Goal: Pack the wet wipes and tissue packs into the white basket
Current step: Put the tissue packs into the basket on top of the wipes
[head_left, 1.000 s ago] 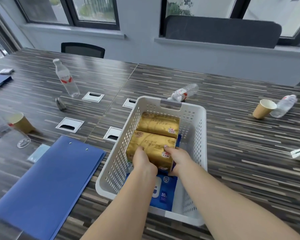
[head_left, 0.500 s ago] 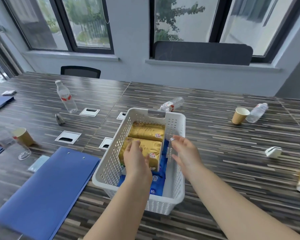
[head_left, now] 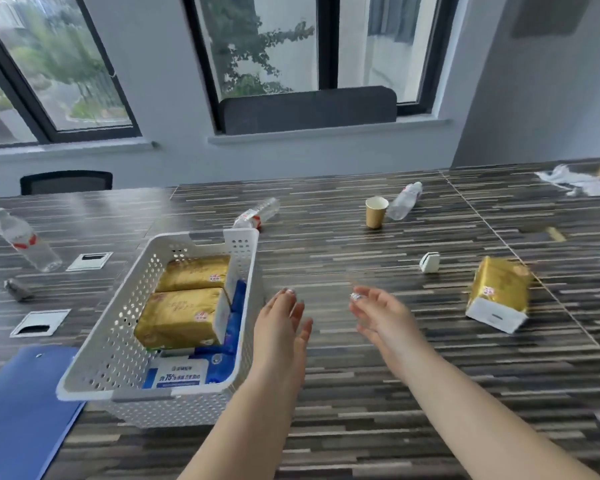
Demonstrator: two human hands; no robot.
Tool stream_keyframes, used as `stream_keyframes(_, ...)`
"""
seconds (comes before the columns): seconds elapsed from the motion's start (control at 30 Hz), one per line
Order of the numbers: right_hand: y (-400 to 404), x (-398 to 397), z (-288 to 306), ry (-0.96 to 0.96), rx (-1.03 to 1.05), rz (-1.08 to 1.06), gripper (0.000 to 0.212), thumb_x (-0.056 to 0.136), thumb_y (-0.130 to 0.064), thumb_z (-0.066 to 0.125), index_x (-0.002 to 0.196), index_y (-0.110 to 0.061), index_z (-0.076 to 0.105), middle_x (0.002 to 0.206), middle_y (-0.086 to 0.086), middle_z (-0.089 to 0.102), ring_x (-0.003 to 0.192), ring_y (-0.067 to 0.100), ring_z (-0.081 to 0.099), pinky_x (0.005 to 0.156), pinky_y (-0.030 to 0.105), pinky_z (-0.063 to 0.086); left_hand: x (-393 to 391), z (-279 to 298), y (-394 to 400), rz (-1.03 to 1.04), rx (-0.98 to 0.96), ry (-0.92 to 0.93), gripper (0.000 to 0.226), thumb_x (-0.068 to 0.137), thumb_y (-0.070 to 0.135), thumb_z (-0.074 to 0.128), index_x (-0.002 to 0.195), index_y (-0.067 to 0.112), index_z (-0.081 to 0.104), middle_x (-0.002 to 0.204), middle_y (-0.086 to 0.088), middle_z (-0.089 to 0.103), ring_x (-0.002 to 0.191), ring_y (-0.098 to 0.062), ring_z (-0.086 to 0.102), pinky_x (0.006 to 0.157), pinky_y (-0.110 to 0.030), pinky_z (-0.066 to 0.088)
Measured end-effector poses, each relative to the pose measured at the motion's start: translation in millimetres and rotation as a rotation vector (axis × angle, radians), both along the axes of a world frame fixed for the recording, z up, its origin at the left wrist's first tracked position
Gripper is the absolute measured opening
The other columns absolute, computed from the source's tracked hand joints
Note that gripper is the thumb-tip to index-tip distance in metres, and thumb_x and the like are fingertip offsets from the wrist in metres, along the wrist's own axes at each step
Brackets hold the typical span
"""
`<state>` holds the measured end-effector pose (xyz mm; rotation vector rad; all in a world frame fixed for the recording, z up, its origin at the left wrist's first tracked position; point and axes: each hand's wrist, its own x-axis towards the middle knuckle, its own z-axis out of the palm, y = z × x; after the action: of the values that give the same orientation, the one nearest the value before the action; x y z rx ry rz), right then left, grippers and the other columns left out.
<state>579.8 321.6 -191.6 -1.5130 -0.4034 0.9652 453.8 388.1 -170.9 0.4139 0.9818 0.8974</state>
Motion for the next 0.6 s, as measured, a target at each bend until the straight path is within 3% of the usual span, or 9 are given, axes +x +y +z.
stream_keyframes(0.17, -87, 100, -23, 0.089, -0.059, -0.154, 0.012, 0.092, -0.014, 0.056, 0.095, -0.023, 0.063, 0.112, 0.008, 0.065, 0.112, 0.024, 0.059, 0.103, 0.047, 0.042, 92, -20, -53, -0.174, -0.070, 0.042, 0.037, 0.095, 0.013, 0.054, 0.132, 0.007, 0.052, 0.097, 0.000, 0.059, 0.105, -0.016, 0.054, 0.091, -0.034, 0.040)
stream_keyframes(0.37, -169, 210, -55, 0.209, -0.109, -0.279, 0.008, 0.094, -0.017, 0.055, 0.097, -0.021, 0.061, 0.111, 0.005, 0.064, 0.112, 0.020, 0.058, 0.105, 0.045, 0.039, 200, -53, -106, -0.278, -0.128, 0.144, 0.041, 0.095, 0.012, 0.055, 0.135, 0.007, 0.051, 0.100, -0.002, 0.061, 0.112, -0.018, 0.054, 0.092, -0.034, 0.039)
stream_keyframes(0.47, -180, 238, -68, 0.223, -0.135, -0.289, 0.012, 0.095, -0.018, 0.054, 0.106, -0.018, 0.060, 0.118, 0.006, 0.062, 0.114, 0.019, 0.056, 0.103, 0.043, 0.040, 226, -64, -113, -0.342, -0.077, 0.234, 0.043, 0.094, 0.011, 0.056, 0.136, 0.009, 0.049, 0.127, -0.009, 0.059, 0.126, -0.021, 0.051, 0.093, -0.034, 0.041)
stream_keyframes(0.6, -188, 270, -82, 0.263, -0.146, -0.319, 0.030, 0.095, -0.018, 0.054, 0.125, -0.017, 0.055, 0.124, 0.007, 0.058, 0.114, 0.018, 0.053, 0.104, 0.044, 0.040, 261, -72, -111, -0.424, -0.007, 0.348, 0.045, 0.091, 0.009, 0.061, 0.134, 0.009, 0.048, 0.121, -0.007, 0.060, 0.118, -0.019, 0.054, 0.100, -0.038, 0.040)
